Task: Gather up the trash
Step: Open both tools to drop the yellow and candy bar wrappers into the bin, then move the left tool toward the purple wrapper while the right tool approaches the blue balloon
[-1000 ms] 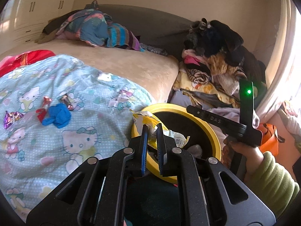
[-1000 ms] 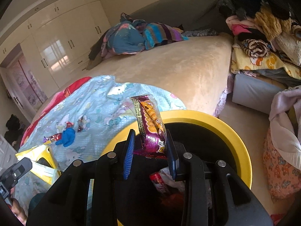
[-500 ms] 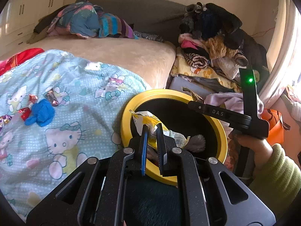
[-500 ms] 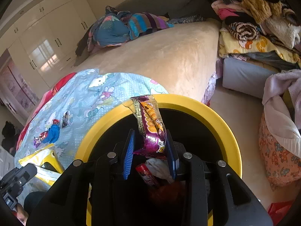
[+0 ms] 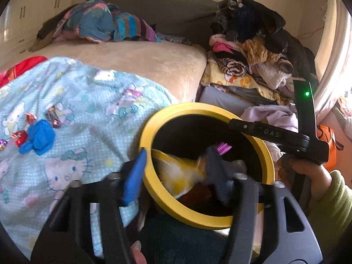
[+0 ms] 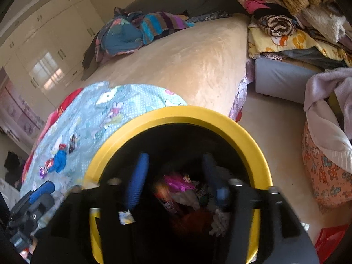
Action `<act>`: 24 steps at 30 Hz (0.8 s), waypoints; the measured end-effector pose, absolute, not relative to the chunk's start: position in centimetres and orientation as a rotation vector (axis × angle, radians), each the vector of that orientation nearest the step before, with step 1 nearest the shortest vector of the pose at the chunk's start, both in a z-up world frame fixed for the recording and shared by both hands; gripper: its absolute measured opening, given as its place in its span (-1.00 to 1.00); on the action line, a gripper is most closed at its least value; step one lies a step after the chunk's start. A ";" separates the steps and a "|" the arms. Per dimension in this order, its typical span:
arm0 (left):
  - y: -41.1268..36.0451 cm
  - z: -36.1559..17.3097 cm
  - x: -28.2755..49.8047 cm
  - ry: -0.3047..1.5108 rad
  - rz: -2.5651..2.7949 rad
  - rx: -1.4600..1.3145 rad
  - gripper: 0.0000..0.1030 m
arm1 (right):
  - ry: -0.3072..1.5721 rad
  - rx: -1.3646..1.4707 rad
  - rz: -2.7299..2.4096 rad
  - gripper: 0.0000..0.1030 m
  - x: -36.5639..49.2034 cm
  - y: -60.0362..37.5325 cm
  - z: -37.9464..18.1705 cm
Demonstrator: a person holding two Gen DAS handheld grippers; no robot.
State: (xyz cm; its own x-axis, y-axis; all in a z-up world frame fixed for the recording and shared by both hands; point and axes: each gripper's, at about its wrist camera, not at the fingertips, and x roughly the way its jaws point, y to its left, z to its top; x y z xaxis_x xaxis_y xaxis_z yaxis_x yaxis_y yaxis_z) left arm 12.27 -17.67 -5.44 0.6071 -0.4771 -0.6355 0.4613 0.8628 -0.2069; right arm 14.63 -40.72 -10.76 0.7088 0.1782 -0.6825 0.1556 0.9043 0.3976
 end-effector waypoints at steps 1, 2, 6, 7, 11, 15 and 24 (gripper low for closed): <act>-17.5 -5.3 12.2 0.737 -0.543 -0.026 0.07 | 0.787 0.453 0.014 0.19 14.6 -40.7 -10.6; -17.3 -5.1 12.1 0.736 -0.541 -0.032 0.23 | 0.785 0.453 0.014 0.21 14.6 -40.7 -10.5; -16.5 -4.5 11.7 0.723 -0.521 -0.051 0.77 | 0.763 0.441 0.024 0.40 14.5 -40.1 -9.7; -16.1 -4.4 11.6 0.721 -0.514 -0.057 0.79 | 0.756 0.431 0.031 0.43 14.4 -39.8 -9.4; -14.9 -3.9 11.4 0.710 -0.466 -0.072 0.79 | 0.729 0.409 0.047 0.54 14.5 -38.7 -8.3; -13.3 -3.1 11.0 0.683 -0.428 -0.096 0.79 | 0.704 0.381 0.070 0.63 14.4 -37.3 -7.1; -10.4 -1.3 10.1 0.610 -0.338 -0.102 0.79 | 0.669 0.333 0.126 0.68 14.1 -34.3 -5.3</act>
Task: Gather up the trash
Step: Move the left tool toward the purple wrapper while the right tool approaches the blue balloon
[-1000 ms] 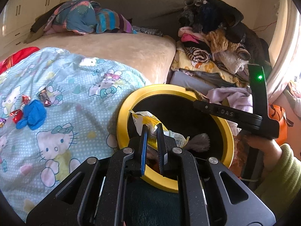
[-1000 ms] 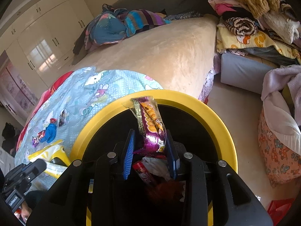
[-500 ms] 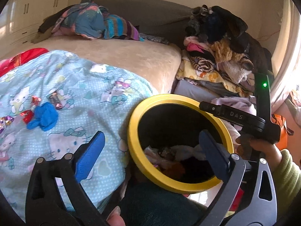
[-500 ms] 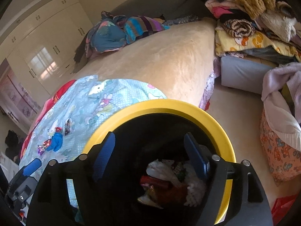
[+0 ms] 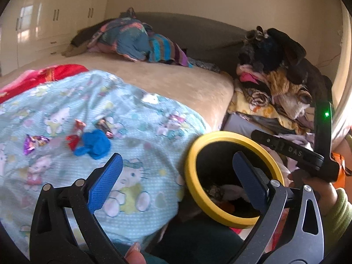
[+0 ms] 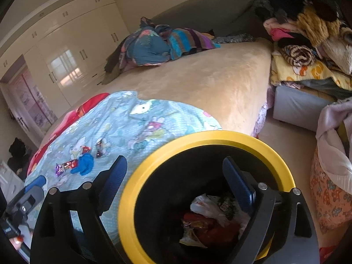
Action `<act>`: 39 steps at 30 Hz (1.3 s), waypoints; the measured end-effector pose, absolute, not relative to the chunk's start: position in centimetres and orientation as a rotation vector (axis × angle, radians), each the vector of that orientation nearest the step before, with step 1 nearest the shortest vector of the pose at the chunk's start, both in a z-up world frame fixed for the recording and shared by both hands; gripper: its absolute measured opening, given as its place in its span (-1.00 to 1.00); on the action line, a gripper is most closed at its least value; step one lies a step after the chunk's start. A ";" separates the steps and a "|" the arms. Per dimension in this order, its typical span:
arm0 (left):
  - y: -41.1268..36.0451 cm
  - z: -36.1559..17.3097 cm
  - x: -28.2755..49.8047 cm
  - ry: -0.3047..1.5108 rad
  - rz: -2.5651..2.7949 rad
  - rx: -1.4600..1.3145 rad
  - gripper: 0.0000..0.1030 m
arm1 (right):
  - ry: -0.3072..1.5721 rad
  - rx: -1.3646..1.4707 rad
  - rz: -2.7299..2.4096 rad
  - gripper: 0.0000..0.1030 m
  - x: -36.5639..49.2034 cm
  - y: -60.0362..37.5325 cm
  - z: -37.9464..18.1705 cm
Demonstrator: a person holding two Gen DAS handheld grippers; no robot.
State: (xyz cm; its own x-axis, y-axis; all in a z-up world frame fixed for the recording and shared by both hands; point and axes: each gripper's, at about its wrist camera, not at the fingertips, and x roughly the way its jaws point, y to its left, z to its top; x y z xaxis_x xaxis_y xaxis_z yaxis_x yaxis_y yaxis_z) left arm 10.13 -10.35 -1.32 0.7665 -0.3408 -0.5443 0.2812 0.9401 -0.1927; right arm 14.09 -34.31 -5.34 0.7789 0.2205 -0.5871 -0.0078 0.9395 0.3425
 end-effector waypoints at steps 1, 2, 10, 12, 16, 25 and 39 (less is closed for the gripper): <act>-10.0 -1.0 9.9 0.595 -0.320 -0.092 0.79 | 0.666 0.327 0.134 0.69 14.1 -33.9 -5.2; -9.8 -0.9 9.8 0.586 -0.311 -0.089 0.79 | 0.664 0.323 0.138 0.69 14.0 -33.7 -5.1; -7.1 -0.1 9.3 0.551 -0.237 -0.092 0.79 | 0.640 0.286 0.193 0.71 13.6 -31.0 -4.0; -6.4 -0.1 9.2 0.549 -0.220 -0.099 0.79 | 0.629 0.275 0.207 0.71 13.5 -30.3 -3.7; -4.8 0.1 9.1 0.535 -0.183 -0.115 0.79 | 0.607 0.257 0.236 0.74 13.1 -28.8 -3.2; -1.2 0.3 8.7 0.512 -0.108 -0.159 0.79 | 0.560 0.194 0.307 0.78 12.3 -25.0 -2.4; 4.8 -1.2 9.3 0.524 0.014 -0.251 0.79 | 0.577 0.100 0.416 0.83 13.3 -18.8 -3.0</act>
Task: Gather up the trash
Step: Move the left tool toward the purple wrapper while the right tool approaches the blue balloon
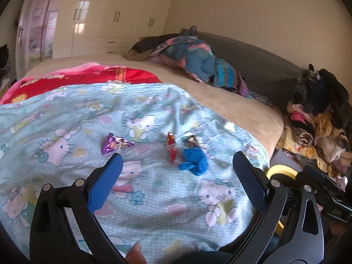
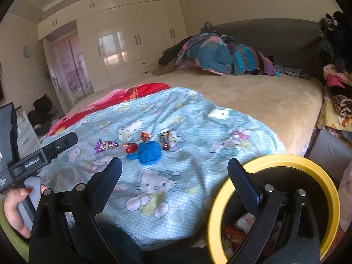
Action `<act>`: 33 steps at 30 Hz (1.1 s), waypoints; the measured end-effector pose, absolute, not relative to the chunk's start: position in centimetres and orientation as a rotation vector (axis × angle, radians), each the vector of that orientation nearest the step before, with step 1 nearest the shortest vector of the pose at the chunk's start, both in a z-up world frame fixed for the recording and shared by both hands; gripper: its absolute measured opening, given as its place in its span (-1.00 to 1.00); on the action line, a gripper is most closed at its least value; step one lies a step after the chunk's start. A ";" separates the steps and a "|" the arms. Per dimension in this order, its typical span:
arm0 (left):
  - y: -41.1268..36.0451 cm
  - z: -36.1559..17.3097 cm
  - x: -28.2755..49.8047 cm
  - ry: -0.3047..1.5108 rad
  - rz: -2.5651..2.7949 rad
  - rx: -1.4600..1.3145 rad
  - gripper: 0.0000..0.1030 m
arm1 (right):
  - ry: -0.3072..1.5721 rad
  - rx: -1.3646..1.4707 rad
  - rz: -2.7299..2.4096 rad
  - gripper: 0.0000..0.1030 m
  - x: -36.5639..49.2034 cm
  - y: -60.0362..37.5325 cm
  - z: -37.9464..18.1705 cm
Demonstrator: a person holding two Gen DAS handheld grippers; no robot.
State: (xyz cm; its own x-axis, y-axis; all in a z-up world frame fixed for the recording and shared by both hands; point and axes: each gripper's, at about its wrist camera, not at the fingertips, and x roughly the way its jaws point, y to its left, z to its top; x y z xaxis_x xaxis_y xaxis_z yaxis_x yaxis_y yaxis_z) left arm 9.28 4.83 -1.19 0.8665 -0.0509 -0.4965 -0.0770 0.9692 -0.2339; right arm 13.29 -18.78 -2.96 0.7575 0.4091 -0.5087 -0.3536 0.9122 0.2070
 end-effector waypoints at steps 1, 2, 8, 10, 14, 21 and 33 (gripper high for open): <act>5.1 -1.4 9.3 0.526 0.020 -0.256 0.79 | 0.579 0.095 0.422 0.83 13.4 -18.4 -3.1; 5.6 -1.6 9.4 0.530 0.030 -0.264 0.79 | 0.582 0.084 0.429 0.83 13.7 -17.8 -3.2; 8.3 -3.0 9.8 0.542 0.066 -0.313 0.79 | 0.614 0.041 0.462 0.83 15.7 -15.0 -4.6; 9.1 -3.6 10.3 0.553 0.080 -0.318 0.79 | 0.638 0.032 0.469 0.83 16.8 -14.0 -5.3; 10.7 -4.8 11.7 0.584 0.104 -0.337 0.79 | 0.688 0.038 0.478 0.83 19.5 -12.0 -7.0; 13.4 -6.4 14.7 0.632 0.135 -0.346 0.61 | 0.753 0.038 0.495 0.78 23.2 -9.3 -9.1; 15.9 -9.9 20.6 0.743 0.164 -0.359 0.20 | 0.851 0.089 0.540 -0.30 26.7 -7.6 -12.6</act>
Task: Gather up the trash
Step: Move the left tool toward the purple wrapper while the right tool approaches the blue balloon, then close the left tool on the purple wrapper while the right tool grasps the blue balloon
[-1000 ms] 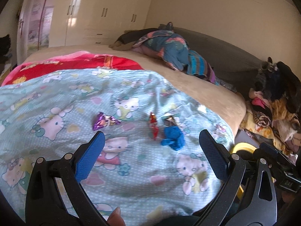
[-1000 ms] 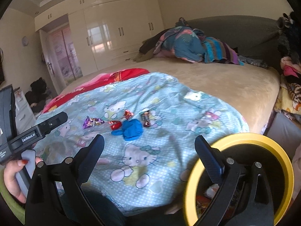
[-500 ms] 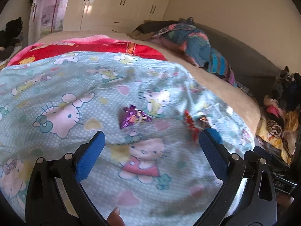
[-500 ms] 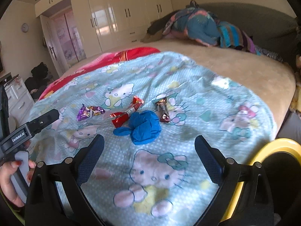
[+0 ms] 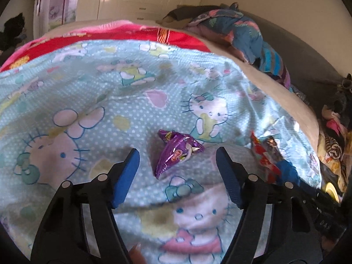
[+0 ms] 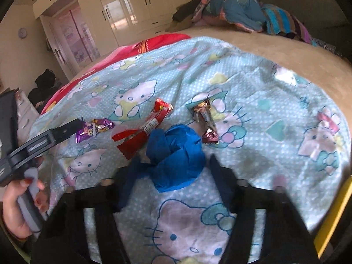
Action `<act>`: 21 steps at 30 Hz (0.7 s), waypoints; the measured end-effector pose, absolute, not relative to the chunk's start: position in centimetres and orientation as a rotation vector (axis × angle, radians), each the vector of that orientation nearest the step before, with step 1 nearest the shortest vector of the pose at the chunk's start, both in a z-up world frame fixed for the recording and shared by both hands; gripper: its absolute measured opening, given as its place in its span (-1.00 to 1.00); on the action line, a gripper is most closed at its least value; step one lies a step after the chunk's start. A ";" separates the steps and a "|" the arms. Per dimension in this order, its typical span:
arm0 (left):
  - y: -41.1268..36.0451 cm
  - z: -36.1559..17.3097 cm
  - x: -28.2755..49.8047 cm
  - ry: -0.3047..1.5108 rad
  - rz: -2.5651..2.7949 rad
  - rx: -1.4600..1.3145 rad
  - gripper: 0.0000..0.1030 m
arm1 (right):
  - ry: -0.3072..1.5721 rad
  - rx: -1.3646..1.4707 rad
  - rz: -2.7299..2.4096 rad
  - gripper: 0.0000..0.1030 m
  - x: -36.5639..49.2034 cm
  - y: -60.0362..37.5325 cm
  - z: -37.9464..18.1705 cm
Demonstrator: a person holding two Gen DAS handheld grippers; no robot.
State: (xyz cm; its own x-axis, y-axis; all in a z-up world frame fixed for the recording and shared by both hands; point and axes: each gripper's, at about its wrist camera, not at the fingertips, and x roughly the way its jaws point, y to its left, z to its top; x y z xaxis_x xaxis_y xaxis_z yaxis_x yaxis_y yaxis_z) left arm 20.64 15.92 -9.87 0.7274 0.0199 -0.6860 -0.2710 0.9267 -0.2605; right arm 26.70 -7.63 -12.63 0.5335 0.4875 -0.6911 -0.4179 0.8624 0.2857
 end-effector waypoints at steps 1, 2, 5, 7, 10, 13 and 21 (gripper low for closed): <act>16.1 -10.2 21.0 0.751 0.165 -0.371 0.15 | 0.852 0.090 0.544 -0.47 26.6 -7.7 -12.7; 16.1 -10.4 21.2 0.756 0.166 -0.376 0.09 | 0.847 0.092 0.550 -0.50 26.2 -7.8 -12.8; 16.1 -10.9 21.8 0.766 0.159 -0.394 -0.20 | 0.835 0.106 0.559 -0.60 25.2 -8.4 -12.5; 15.9 -11.1 21.9 0.775 0.154 -0.394 -0.56 | 0.829 0.120 0.561 -0.60 24.6 -9.0 -12.2; 15.3 -11.1 21.7 0.770 0.128 -0.385 -0.82 | 0.815 0.134 0.558 -0.62 23.7 -9.9 -11.7; 14.6 -10.8 21.1 0.759 0.097 -0.378 -0.86 | 0.798 0.142 0.556 -0.62 22.9 -10.7 -11.1; 12.6 -8.3 17.4 0.675 0.040 -0.386 -0.87 | 0.743 0.133 0.552 -0.62 20.7 -12.4 -9.2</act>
State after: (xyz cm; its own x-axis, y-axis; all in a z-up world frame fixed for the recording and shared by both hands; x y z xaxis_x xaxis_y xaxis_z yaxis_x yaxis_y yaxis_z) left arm 17.36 12.58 -8.30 0.7825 -0.0875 -0.6165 -0.1605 0.9283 -0.3355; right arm 20.70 -12.40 -9.16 0.6019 0.5205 -0.6056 -0.4290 0.8504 0.3046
